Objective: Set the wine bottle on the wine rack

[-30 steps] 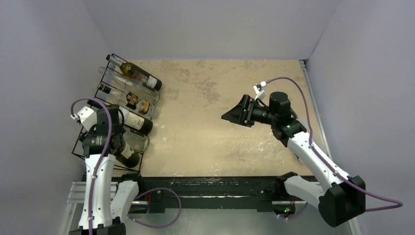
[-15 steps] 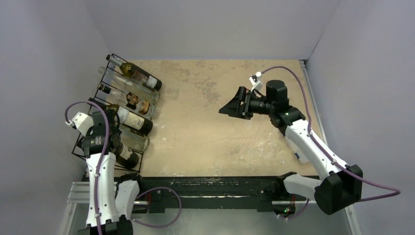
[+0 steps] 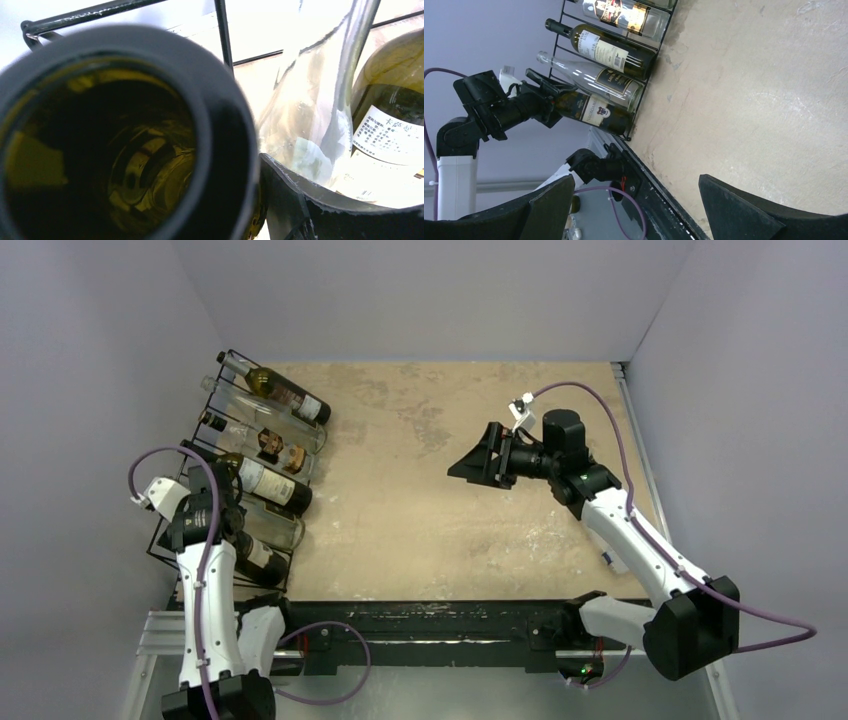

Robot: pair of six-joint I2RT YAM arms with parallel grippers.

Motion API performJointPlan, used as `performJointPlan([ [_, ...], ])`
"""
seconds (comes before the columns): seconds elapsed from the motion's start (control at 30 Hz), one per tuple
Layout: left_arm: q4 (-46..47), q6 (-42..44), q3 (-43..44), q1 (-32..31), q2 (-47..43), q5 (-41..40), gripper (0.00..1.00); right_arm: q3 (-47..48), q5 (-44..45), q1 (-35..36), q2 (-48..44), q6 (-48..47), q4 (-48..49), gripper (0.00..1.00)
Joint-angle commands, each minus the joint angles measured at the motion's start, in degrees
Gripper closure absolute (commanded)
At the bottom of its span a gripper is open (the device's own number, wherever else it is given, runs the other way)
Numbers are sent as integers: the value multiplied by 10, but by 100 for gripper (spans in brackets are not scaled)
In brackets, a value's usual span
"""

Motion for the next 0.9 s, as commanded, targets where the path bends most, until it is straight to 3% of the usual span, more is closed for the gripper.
performJointPlan([
  [0.0, 23, -30, -1, 7, 19, 1, 78, -3, -11, 0, -6, 1, 33, 1],
  [0.37, 19, -51, -13, 21, 32, 31, 58, 2, -18, 0, 12, -3, 42, 1],
  [0.4, 17, -52, -12, 22, 32, 31, 60, 2, -20, 0, 14, -4, 43, 1],
  [0.43, 17, -51, -12, 24, 33, 31, 53, 4, -20, 0, 16, -5, 43, 1],
  [0.87, 15, -47, -7, 28, 27, 27, 11, 24, -28, 0, 34, -13, 41, 1],
])
